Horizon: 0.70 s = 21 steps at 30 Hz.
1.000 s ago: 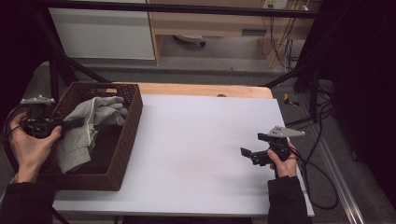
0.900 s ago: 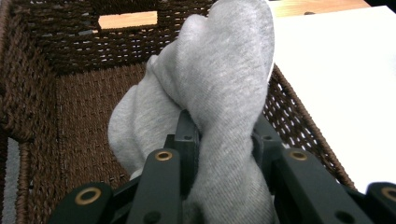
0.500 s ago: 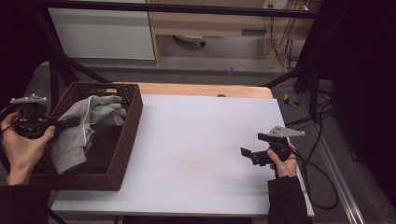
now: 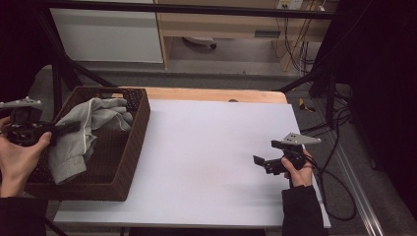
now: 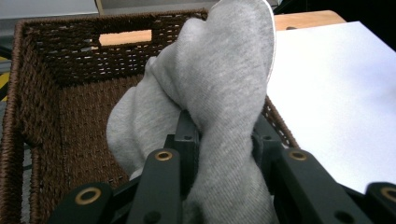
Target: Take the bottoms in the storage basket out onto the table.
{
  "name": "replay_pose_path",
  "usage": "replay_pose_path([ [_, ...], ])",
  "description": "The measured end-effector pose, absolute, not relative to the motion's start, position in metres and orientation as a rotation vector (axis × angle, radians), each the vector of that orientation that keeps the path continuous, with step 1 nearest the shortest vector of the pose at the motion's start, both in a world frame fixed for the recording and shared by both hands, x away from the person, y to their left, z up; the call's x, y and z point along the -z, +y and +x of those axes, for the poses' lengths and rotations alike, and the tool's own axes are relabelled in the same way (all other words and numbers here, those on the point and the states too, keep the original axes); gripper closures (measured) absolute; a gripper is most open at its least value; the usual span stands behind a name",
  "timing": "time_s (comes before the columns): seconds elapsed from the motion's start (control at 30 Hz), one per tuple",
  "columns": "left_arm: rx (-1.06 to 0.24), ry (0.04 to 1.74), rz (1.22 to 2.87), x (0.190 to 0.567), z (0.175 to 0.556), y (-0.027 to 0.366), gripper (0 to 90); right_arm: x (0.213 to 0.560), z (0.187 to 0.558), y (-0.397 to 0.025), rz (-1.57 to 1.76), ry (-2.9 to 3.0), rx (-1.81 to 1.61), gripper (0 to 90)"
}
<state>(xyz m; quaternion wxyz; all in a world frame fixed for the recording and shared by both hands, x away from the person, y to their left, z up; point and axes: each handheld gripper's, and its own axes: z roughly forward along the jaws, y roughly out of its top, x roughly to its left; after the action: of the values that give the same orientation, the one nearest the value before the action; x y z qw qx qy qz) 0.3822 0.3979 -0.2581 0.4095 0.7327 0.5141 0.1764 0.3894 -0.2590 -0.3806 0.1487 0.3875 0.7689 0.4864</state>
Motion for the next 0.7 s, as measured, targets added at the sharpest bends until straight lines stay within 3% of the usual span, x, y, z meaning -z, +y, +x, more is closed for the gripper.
replay_pose_path([
  [0.7,-0.446,1.260,1.830,0.240,0.375,0.399,70.1,0.381,0.389,-0.259,1.118,2.211,-1.399,0.4],
])
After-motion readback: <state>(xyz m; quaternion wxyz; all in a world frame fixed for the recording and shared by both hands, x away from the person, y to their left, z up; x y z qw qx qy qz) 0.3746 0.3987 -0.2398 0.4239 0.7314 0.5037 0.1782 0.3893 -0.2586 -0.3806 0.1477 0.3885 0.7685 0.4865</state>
